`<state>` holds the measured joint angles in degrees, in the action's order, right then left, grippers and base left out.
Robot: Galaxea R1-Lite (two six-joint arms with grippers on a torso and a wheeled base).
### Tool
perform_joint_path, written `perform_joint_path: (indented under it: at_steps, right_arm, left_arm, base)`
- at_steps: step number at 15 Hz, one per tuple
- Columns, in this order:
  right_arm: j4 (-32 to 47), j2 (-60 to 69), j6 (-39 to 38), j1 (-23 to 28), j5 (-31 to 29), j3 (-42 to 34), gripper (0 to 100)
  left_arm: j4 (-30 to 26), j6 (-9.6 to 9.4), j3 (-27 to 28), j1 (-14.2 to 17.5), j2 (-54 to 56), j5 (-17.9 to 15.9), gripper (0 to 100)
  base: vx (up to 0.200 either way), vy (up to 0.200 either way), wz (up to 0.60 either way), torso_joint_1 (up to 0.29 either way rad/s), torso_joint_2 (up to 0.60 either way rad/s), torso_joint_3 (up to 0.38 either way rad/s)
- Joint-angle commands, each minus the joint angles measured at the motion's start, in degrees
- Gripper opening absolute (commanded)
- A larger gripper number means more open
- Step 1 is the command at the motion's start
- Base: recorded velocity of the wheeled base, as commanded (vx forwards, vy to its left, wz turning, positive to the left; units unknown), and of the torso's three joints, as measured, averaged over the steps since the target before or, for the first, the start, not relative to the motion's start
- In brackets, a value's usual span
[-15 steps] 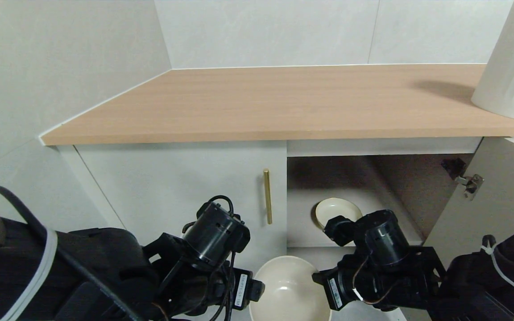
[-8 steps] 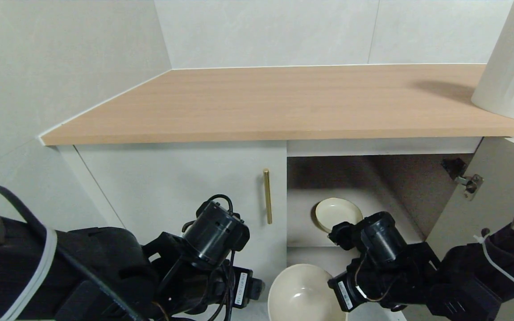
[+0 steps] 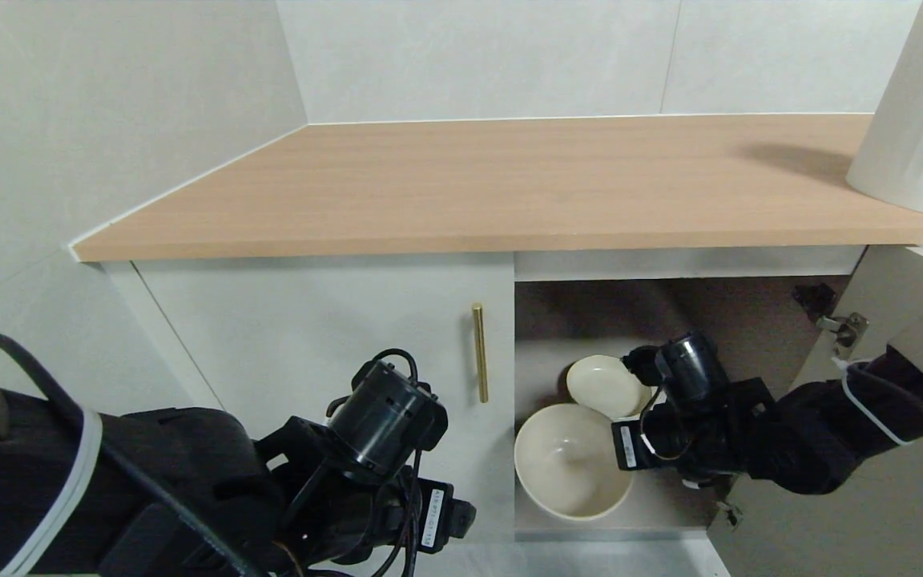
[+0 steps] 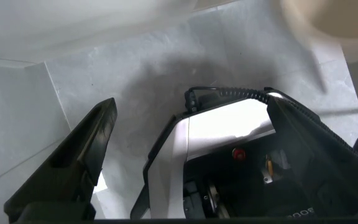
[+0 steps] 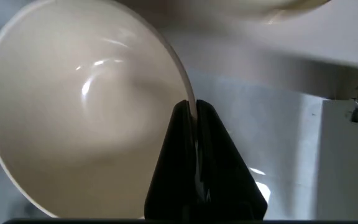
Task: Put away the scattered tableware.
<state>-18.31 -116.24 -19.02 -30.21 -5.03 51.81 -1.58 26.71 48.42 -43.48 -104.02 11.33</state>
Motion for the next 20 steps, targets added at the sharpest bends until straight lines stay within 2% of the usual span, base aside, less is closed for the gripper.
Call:
perform_joint_path:
  at_steps: [1, 5, 8, 11, 20]
  right_arm:
    - [-0.1, -2.2, -2.8, 1.7, -0.4, 3.5, 0]
    - [0.0, -4.3, -10.9, 4.6, -1.0, 8.7, 0]
    - [0.2, -7.0, -14.1, 6.8, -5.1, 12.5, 0]
    - [2.1, -7.7, -16.9, 8.9, -5.7, 15.6, 0]
    - [2.7, -9.9, -17.4, 11.9, -9.3, 18.0, 0]
  left_arm:
    - [0.0, 0.01, 0.0, 0.0, 0.0, 0.0, 100]
    - [0.0, 0.01, 0.0, 0.0, 0.1, 0.0, 100]
    - [0.0, 0.01, 0.0, 0.0, 0.0, 0.0, 100]
    - [0.0, 0.01, 0.0, 0.0, 0.0, 0.0, 100]
    - [0.0, 0.01, 0.0, 0.0, 0.0, 0.0, 100]
  base:
    - [0.000, 0.000, 0.00, 0.000, 0.00, 0.000]
    - [0.000, 0.000, 0.00, 0.000, 0.00, 0.000]
    - [0.000, 0.000, 0.00, 0.000, 0.00, 0.000]
    - [0.000, 0.000, 0.00, 0.000, 0.00, 0.000]
    - [0.000, 0.000, 0.00, 0.000, 0.00, 0.000]
